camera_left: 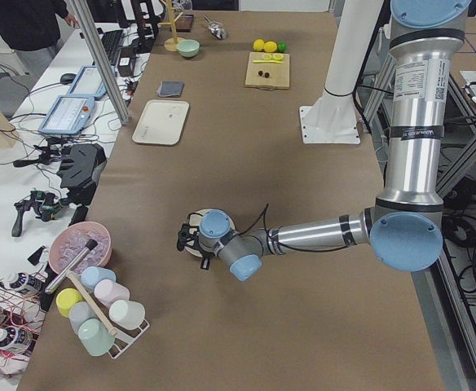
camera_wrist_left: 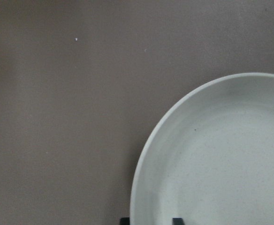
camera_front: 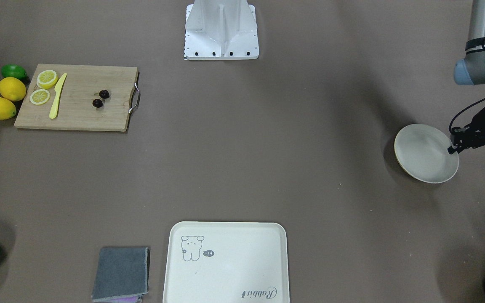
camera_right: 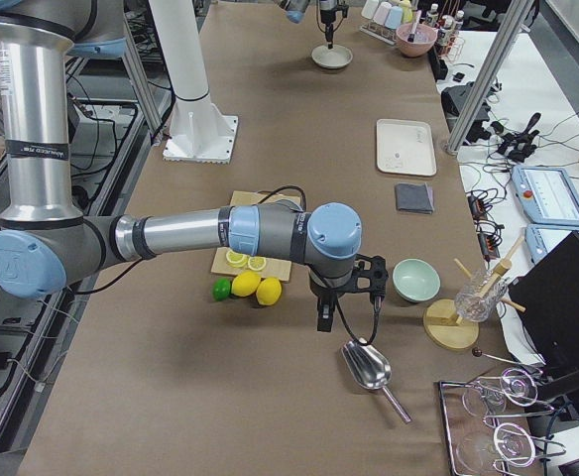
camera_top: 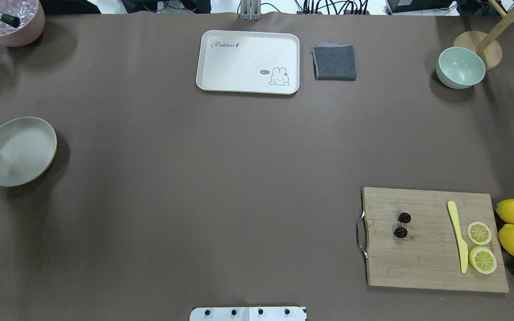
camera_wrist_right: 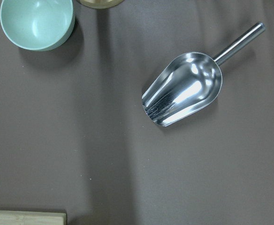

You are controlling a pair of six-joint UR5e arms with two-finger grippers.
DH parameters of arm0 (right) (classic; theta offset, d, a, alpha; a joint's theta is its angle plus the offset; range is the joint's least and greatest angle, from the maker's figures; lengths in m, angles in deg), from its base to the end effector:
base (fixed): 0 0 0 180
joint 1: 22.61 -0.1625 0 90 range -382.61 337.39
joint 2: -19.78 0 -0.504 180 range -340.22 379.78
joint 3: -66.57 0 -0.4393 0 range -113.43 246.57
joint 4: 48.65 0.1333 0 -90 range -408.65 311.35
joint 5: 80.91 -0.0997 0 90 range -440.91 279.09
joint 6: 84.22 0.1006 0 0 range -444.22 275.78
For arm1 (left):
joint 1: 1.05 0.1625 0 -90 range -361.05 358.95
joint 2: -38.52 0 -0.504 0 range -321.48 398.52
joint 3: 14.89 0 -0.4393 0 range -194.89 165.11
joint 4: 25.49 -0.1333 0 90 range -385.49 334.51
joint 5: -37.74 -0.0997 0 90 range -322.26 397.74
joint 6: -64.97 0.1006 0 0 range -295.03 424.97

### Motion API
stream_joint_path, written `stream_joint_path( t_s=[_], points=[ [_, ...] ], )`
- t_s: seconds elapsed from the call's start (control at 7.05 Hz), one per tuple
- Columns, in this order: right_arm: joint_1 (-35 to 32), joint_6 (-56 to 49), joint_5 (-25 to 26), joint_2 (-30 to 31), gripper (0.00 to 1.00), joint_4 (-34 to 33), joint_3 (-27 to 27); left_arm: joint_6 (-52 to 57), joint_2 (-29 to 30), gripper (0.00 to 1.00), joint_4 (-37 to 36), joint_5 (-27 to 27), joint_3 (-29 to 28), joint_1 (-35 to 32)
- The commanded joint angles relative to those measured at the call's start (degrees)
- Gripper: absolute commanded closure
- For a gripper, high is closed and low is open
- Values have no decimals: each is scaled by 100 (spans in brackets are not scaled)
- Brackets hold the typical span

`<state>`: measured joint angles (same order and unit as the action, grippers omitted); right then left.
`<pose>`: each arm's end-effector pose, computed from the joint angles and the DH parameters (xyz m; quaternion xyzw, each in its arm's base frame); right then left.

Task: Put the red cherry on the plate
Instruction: 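Grasp the rim of the pale green plate with the left gripper and lift it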

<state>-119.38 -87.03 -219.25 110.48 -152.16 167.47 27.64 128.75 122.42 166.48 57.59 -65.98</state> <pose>0.1193 -0.5114 0.6612 0.0079 -0.4100 0.0433 0.9110 0.1686 -0.5264 0.7917 0.1190 0.4357 0.0200 0.8920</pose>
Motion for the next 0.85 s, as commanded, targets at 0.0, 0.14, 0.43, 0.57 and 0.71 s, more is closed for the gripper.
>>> stream_joint_path(
  t_s=[0.0,0.14,0.43,0.57,0.71],
  points=[
    [0,0,-9,1,0,6,0,-11,46,100,-68,89,46,-55],
    [0,-9,-9,9,0,50,0,-20,343,100,-373,264,46,-238],
    [0,0,-9,88,0,340,-9,-90,1002,100,-972,817,55,-581],
    [0,9,-9,88,0,340,-17,-473,1327,100,-1131,845,133,-583],
    [0,9,-9,88,0,340,-35,-1217,1634,100,-1158,846,273,-487]
  ],
)
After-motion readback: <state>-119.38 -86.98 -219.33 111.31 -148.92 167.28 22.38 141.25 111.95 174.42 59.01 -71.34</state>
